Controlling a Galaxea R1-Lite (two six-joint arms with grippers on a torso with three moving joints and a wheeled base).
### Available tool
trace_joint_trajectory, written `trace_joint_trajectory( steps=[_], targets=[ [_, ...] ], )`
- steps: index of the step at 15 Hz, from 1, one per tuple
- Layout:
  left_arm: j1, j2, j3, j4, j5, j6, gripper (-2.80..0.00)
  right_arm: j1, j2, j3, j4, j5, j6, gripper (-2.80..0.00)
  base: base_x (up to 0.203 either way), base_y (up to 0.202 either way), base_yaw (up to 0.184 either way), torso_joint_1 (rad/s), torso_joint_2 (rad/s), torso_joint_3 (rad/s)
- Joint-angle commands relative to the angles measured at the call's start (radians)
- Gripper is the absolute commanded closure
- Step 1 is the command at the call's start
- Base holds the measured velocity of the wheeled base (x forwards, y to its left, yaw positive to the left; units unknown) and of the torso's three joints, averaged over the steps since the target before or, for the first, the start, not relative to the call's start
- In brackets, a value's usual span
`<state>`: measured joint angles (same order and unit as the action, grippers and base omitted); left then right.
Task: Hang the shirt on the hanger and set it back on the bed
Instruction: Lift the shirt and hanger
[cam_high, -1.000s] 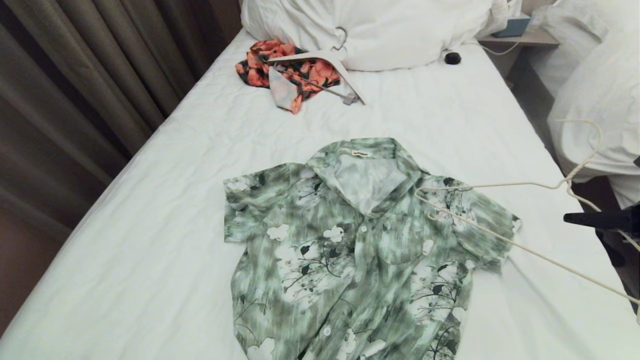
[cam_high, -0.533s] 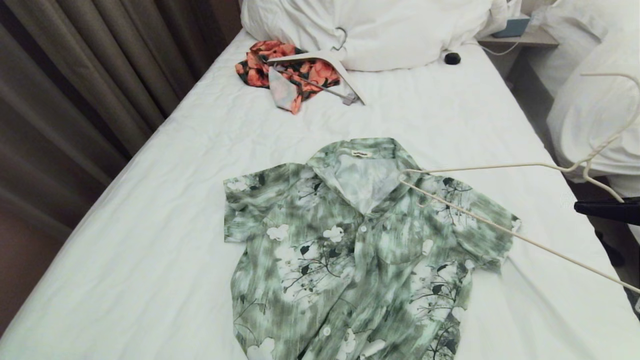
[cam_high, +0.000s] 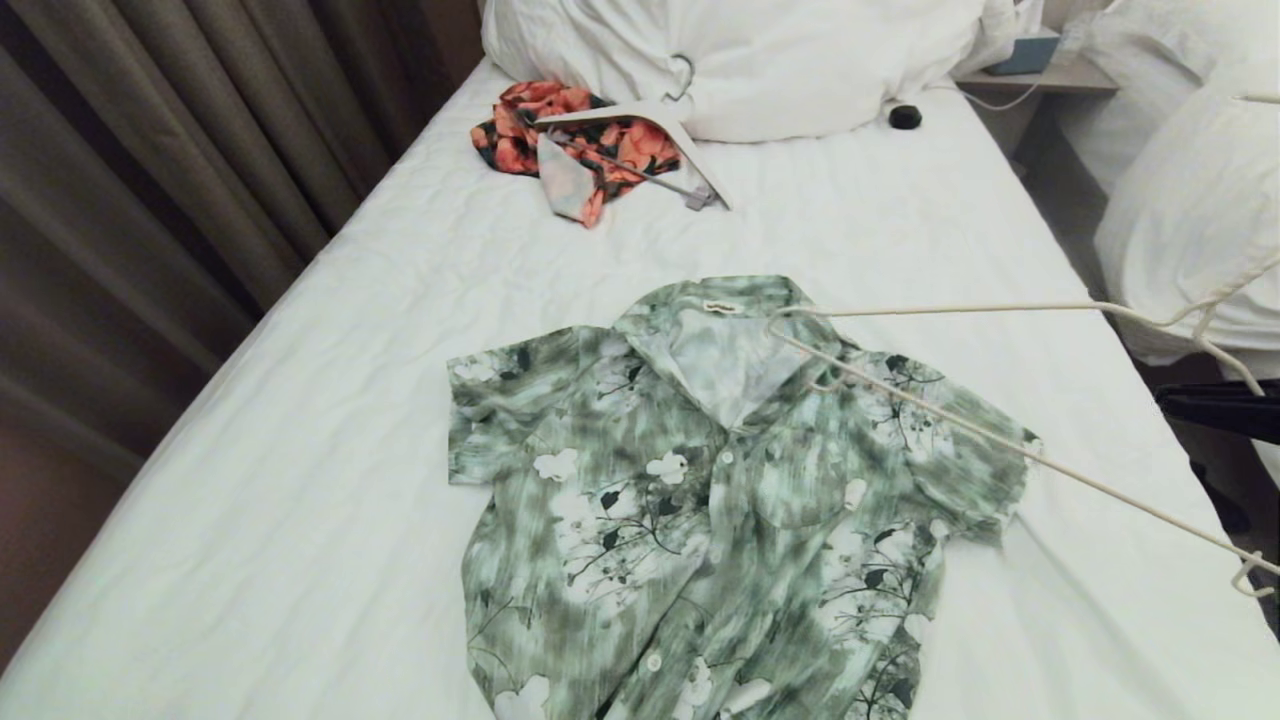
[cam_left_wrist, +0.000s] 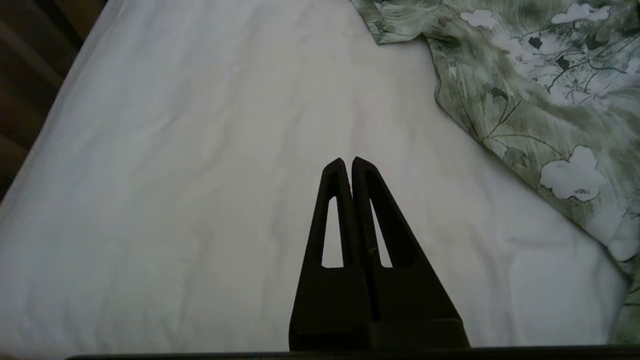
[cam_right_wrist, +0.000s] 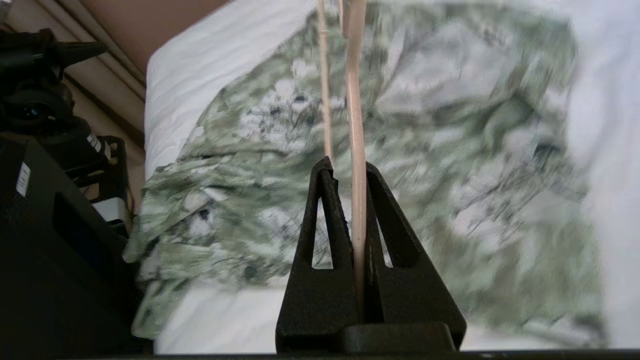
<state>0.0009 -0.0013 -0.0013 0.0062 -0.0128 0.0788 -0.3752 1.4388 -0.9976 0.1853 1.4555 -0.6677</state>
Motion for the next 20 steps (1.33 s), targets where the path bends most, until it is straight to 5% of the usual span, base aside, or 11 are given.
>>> trace_joint_trajectory(
  steps=[1,6,10,13,16,20],
  targets=[
    [0.000,0.007,-0.043,0.001,-0.012,0.005,0.00,-0.020,0.033,0.008,-0.037,0.057,-0.018,0.00,0.000,0.000,0.000,0.000,0.00,0.000],
    [-0.004,0.388,-0.195,-0.035,-0.175,-0.028,0.00,-0.070,0.057,0.008,-0.110,0.074,-0.023,0.00,0.000,0.000,0.000,0.000,0.00,0.000],
    [-0.078,0.896,-0.239,-0.314,-0.279,-0.099,0.00,-0.070,0.053,-0.004,-0.110,0.074,0.025,0.00,0.000,0.000,0.000,0.000,0.00,0.000],
    [-0.265,1.235,-0.324,-0.522,-0.222,-0.192,0.00,-0.068,0.055,-0.018,-0.127,0.074,0.022,0.00,0.000,0.000,0.000,0.000,0.00,0.000],
    [-0.474,1.499,-0.506,-0.658,-0.088,-0.272,0.00,-0.072,0.084,-0.068,-0.127,0.074,0.025,0.00,0.000,0.000,0.000,0.000,0.00,0.000],
    [-0.608,1.763,-0.763,-0.710,0.036,-0.319,0.00,-0.074,0.134,-0.100,-0.129,0.074,0.025,0.00,0.000,0.000,0.000,0.000,0.00,0.000]
  ],
)
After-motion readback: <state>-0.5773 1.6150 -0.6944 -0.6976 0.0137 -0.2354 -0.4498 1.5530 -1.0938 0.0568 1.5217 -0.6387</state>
